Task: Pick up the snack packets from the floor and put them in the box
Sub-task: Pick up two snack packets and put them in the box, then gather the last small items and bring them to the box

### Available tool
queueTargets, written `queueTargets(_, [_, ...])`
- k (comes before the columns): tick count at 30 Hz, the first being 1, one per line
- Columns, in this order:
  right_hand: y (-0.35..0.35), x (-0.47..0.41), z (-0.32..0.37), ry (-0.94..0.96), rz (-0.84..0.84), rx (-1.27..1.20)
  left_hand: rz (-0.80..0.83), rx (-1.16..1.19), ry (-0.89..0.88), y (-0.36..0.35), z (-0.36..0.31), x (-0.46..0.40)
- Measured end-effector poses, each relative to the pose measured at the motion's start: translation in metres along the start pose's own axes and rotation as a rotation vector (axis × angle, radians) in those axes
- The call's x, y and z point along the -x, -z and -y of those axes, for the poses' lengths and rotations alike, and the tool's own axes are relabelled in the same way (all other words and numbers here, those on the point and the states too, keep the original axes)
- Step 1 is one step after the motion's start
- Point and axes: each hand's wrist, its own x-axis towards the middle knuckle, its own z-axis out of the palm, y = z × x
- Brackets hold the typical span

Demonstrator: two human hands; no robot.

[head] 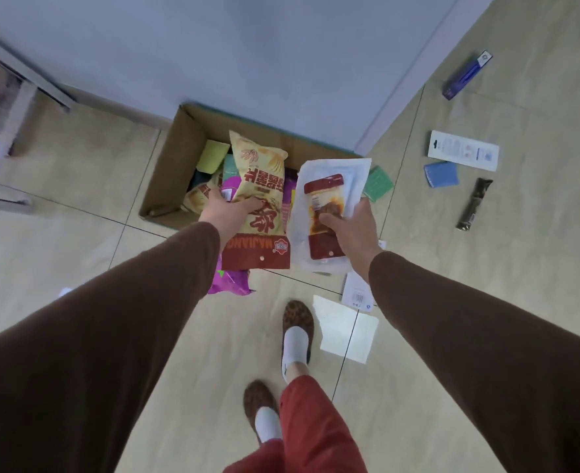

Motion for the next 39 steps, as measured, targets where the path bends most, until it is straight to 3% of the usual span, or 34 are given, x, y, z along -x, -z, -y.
queueTargets(5, [-0.018,-0.023,0.013,-0.055,-0.050,0.001,0.042,-0.249,-0.111,-0.007,-0.034,-0.039])
queueTargets(9, [-0.024,-0.013,0.014,-0.078,-0.058,0.249,-0.012,-0.516,-0.299,-0.003,-0.033,-0.044])
queueTargets(16, [-0.032,0.027,0.012,0.040,-0.073,0.405,0.143,-0.825,-0.650,0.010,-0.016,-0.018])
queueTargets(24, [0.026,0.071,0.001,0.105,-0.166,0.430,0.200,-1.016,-0.823,-0.005,-0.033,0.032])
queueTargets(31, [0.123,0.090,-0.050,0.160,-0.249,0.414,0.221,-1.072,-0.917,-0.096,-0.028,0.102])
queueTargets(39, [0.269,0.102,-0.170,0.161,-0.217,0.458,0.283,-1.118,-0.863,-0.268,0.015,0.192])
